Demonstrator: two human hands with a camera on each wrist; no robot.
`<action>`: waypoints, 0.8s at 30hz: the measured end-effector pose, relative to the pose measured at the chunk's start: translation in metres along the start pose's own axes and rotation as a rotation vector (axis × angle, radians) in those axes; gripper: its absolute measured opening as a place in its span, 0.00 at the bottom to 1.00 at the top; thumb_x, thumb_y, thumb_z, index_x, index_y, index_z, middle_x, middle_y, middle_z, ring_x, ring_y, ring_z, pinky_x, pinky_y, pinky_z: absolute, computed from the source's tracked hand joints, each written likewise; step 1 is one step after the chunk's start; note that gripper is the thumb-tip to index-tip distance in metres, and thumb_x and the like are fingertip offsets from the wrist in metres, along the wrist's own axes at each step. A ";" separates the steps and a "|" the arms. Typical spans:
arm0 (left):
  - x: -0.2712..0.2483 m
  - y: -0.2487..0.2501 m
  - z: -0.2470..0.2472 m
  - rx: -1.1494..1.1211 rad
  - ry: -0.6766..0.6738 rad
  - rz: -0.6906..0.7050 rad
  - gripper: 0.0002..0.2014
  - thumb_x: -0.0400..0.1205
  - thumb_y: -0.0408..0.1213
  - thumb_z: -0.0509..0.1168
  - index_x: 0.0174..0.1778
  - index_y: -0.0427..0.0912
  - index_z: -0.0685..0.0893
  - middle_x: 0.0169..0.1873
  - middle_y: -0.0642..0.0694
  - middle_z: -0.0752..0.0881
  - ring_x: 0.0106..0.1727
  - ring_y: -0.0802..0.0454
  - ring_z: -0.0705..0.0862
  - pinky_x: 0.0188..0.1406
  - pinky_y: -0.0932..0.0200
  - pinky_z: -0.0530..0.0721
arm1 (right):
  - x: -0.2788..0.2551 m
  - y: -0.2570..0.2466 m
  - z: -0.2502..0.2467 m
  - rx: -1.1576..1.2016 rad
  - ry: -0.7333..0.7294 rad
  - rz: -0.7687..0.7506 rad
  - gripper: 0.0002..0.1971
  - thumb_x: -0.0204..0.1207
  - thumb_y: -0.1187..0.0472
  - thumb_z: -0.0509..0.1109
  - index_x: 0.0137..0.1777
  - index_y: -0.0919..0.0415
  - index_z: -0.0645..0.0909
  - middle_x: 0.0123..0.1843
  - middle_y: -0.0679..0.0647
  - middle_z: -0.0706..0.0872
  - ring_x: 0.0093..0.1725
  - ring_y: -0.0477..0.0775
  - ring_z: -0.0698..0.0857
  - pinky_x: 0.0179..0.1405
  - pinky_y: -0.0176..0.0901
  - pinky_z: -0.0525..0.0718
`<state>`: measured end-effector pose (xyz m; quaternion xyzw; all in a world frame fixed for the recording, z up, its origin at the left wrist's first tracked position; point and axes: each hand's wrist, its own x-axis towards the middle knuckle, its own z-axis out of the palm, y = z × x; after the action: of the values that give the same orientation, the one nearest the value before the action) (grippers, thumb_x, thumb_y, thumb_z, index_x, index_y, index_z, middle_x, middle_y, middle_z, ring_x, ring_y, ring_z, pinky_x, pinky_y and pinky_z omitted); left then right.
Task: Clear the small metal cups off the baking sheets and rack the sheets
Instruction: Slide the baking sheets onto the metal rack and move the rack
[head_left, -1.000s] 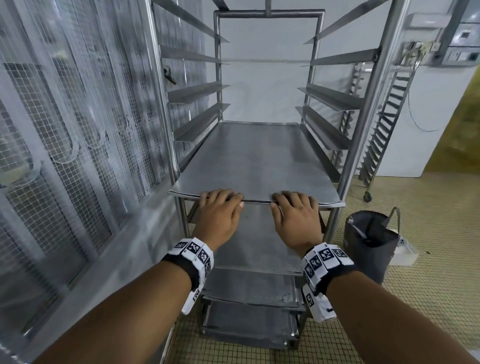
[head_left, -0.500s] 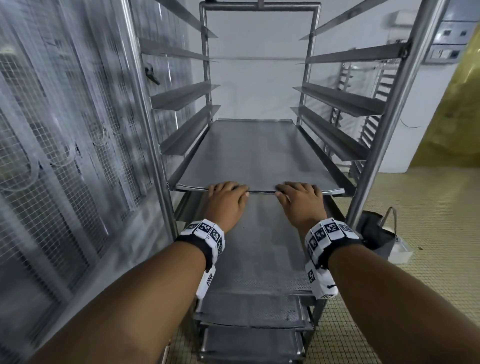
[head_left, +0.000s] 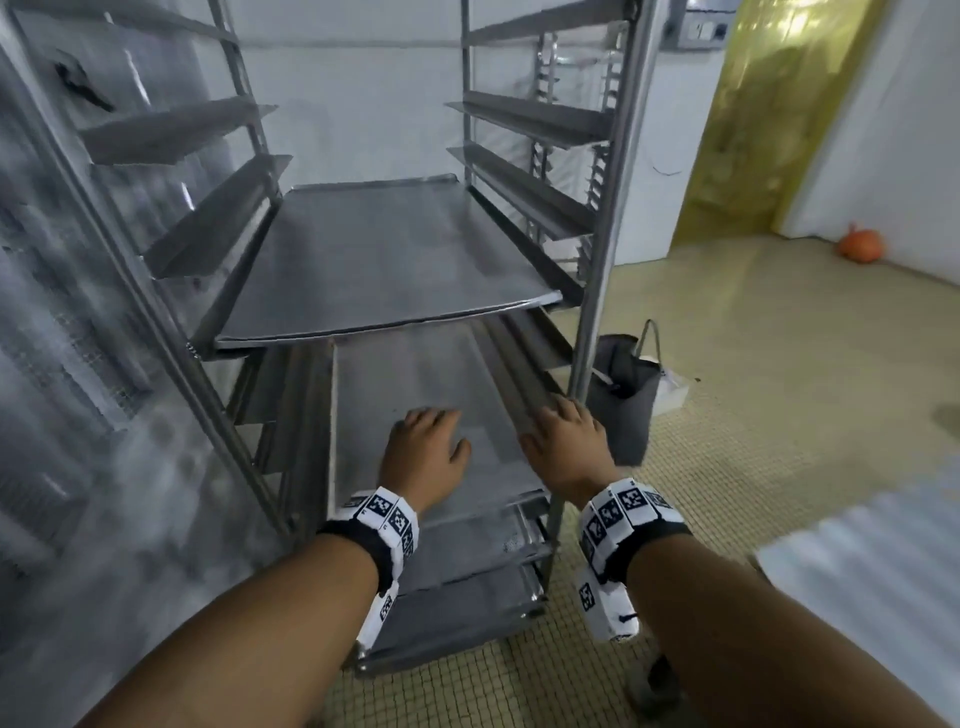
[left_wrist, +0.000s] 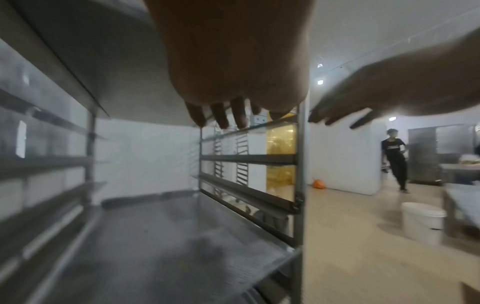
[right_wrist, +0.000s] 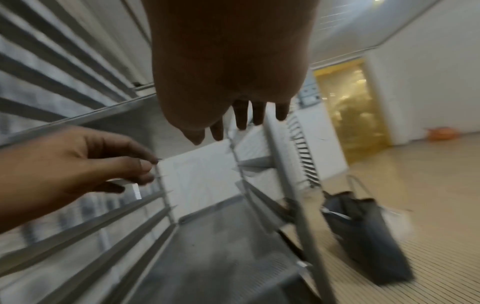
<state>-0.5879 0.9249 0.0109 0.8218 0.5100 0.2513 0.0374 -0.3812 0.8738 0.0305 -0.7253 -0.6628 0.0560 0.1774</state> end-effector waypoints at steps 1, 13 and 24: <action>-0.006 0.019 0.012 -0.067 -0.055 0.005 0.17 0.82 0.48 0.62 0.58 0.42 0.89 0.55 0.40 0.91 0.61 0.35 0.86 0.56 0.43 0.86 | -0.022 0.021 0.001 0.017 -0.033 0.072 0.21 0.84 0.44 0.60 0.72 0.49 0.79 0.77 0.56 0.76 0.77 0.64 0.71 0.72 0.60 0.73; -0.064 0.297 0.145 -0.307 -0.560 0.435 0.08 0.85 0.45 0.65 0.48 0.46 0.86 0.43 0.45 0.91 0.45 0.39 0.88 0.41 0.48 0.87 | -0.308 0.259 -0.060 0.090 0.069 0.926 0.17 0.82 0.45 0.64 0.63 0.51 0.85 0.62 0.54 0.89 0.62 0.60 0.85 0.55 0.48 0.81; -0.183 0.524 0.208 -0.341 -0.987 0.614 0.18 0.85 0.50 0.66 0.68 0.49 0.85 0.61 0.45 0.89 0.59 0.44 0.87 0.64 0.49 0.85 | -0.546 0.371 -0.109 0.152 0.258 1.384 0.16 0.80 0.45 0.66 0.62 0.49 0.84 0.62 0.52 0.88 0.61 0.56 0.85 0.55 0.46 0.81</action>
<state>-0.1294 0.5583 -0.0728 0.9334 0.1244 -0.0821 0.3264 -0.0599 0.2967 -0.0751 -0.9666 -0.0175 0.1154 0.2283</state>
